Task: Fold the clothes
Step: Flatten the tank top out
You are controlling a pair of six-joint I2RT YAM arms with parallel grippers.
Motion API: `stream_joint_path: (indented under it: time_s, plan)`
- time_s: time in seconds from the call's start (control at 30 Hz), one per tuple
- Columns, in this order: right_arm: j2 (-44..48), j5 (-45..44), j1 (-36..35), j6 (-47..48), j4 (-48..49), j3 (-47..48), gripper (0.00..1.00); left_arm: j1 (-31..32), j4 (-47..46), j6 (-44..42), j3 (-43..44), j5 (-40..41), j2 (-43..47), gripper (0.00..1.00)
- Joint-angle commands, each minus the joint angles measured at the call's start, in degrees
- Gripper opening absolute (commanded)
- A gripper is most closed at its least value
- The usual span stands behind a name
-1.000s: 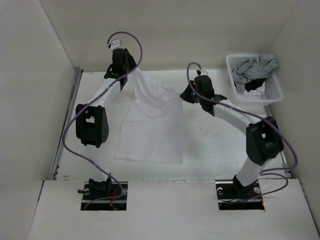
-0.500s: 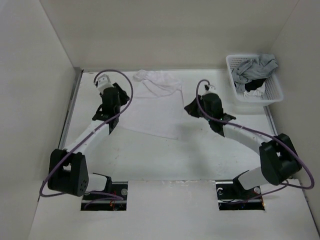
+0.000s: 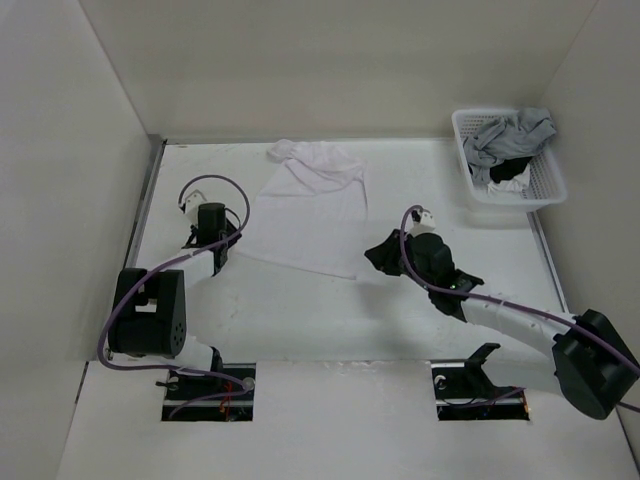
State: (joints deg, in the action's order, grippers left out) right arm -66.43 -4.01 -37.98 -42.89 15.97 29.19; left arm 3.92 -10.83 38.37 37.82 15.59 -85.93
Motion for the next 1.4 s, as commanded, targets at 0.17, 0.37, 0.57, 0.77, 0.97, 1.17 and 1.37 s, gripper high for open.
stream_joint_path:
  time_s: [0.17,0.37,0.57,0.77,0.97,1.17,1.37]
  plan:
    - [-2.56,-1.44,-1.97,-0.52,5.39,-0.63,0.3,0.51,-3.58,-0.4,-3.98,-2.94,0.68,0.31]
    - [-4.58,-1.35,-2.14,-0.79,6.88,-0.89,0.34,1.13,-3.58,-0.05,-6.35,-2.85,0.85,0.31]
    - [-5.99,-1.61,-2.41,-1.14,7.32,-0.63,0.42,1.22,-3.41,0.74,-7.41,-1.97,1.03,0.26]
    - [-7.39,-5.48,-2.15,-3.68,5.57,-1.94,0.48,1.22,-3.5,1.88,-7.5,-1.62,2.07,0.07]
    - [-12.22,-8.12,-1.53,-6.67,3.02,-1.51,0.53,2.36,-2.18,3.02,-10.05,-1.53,11.3,0.04]
    - [-18.72,-6.19,-2.32,-9.48,2.84,1.66,0.45,4.64,-0.86,3.29,-12.15,-1.79,15.0,0.04]
    - [-21.72,-4.69,-3.11,-11.51,3.11,2.89,0.4,6.05,-2.0,3.73,-13.65,-2.58,15.18,0.04]
